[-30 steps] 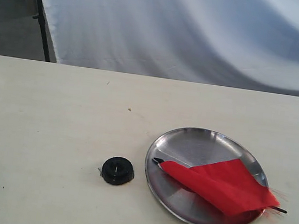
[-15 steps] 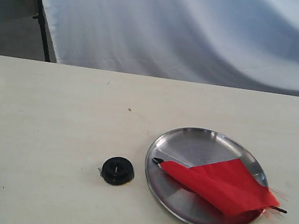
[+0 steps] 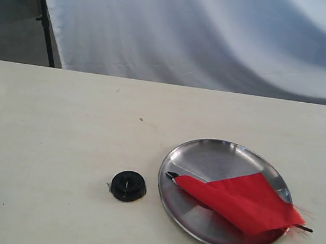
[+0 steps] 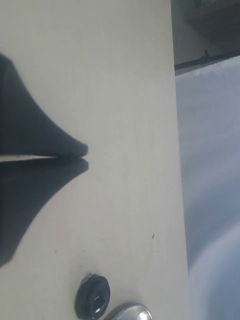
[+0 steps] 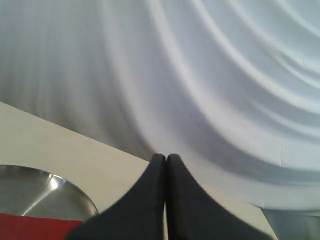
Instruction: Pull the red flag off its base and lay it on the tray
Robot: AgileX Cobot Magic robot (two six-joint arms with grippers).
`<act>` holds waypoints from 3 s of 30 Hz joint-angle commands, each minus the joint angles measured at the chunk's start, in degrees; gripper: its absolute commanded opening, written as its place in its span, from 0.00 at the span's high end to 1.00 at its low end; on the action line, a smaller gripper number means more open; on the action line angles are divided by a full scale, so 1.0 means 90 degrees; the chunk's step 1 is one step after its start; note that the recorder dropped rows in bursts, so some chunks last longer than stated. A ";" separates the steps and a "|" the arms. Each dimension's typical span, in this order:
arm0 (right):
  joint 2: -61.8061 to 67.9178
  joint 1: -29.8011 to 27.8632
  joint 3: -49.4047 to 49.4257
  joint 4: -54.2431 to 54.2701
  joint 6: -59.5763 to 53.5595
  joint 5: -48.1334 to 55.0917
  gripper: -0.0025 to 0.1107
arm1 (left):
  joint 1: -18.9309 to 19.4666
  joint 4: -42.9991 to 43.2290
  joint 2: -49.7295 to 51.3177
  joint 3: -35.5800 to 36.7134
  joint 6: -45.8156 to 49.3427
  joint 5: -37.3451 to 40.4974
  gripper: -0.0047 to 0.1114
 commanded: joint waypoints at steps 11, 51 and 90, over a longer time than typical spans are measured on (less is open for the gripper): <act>-0.0040 -0.0028 0.0054 -0.0520 0.0625 0.0046 0.98 | 0.0034 -0.0062 -0.0026 0.0018 -0.0011 -0.0002 0.96; -0.0040 -0.0028 0.0489 -0.3914 0.6818 0.1509 0.98 | 0.0034 -0.0047 -0.0026 0.0018 -0.0011 -0.0002 0.96; -0.0040 -0.0028 0.0489 -0.3914 0.6907 0.1527 0.98 | 0.0034 -0.0047 -0.0026 0.0018 -0.0011 -0.0002 0.96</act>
